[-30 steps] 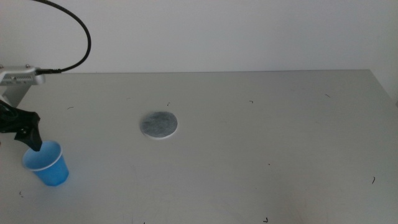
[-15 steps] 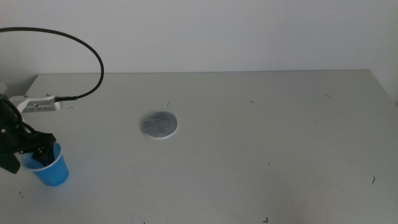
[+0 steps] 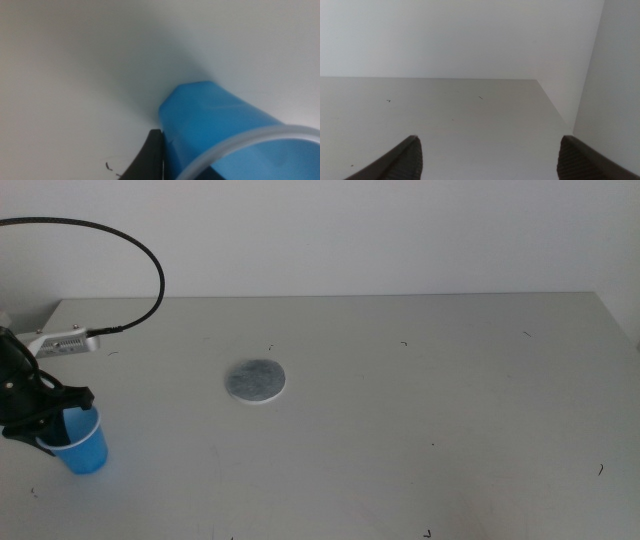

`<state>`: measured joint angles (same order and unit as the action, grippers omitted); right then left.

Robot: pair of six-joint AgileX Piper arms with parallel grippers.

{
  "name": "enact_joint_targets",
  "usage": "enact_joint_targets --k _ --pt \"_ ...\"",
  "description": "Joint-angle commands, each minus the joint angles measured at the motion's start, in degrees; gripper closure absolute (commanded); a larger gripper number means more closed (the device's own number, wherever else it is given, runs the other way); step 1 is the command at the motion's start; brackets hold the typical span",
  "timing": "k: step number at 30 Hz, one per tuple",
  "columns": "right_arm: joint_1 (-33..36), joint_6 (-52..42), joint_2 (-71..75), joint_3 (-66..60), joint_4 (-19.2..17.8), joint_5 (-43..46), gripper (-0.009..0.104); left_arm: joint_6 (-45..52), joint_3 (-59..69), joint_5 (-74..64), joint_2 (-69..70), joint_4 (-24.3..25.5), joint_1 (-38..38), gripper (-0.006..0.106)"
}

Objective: Place an empty cup on a cup mat.

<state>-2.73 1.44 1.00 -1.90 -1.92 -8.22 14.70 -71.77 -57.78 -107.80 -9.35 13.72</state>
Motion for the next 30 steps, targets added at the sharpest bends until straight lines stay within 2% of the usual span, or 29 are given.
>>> enact_joint_targets --k 1,6,15,25,30 --pt "-0.04 -0.49 1.1 0.66 -0.52 4.45 0.001 -2.19 -1.47 -0.77 4.19 -1.29 -0.84 0.101" --pt "-0.04 -0.49 1.1 0.66 -0.52 4.45 0.001 -7.18 -4.2 -1.55 6.51 -0.49 -4.35 0.101" --pt "-0.04 -0.49 1.1 0.66 -0.52 4.45 0.001 -19.25 -18.52 -4.42 2.9 -0.14 -13.29 0.101" --pt "-0.04 -0.49 1.1 0.66 -0.52 4.45 0.001 -22.04 -36.8 -11.28 -9.19 -0.13 -22.39 0.101" --pt "-0.04 -0.49 1.1 0.66 -0.52 4.45 0.001 -22.38 -41.77 -11.89 -13.72 -0.19 -25.28 0.101"
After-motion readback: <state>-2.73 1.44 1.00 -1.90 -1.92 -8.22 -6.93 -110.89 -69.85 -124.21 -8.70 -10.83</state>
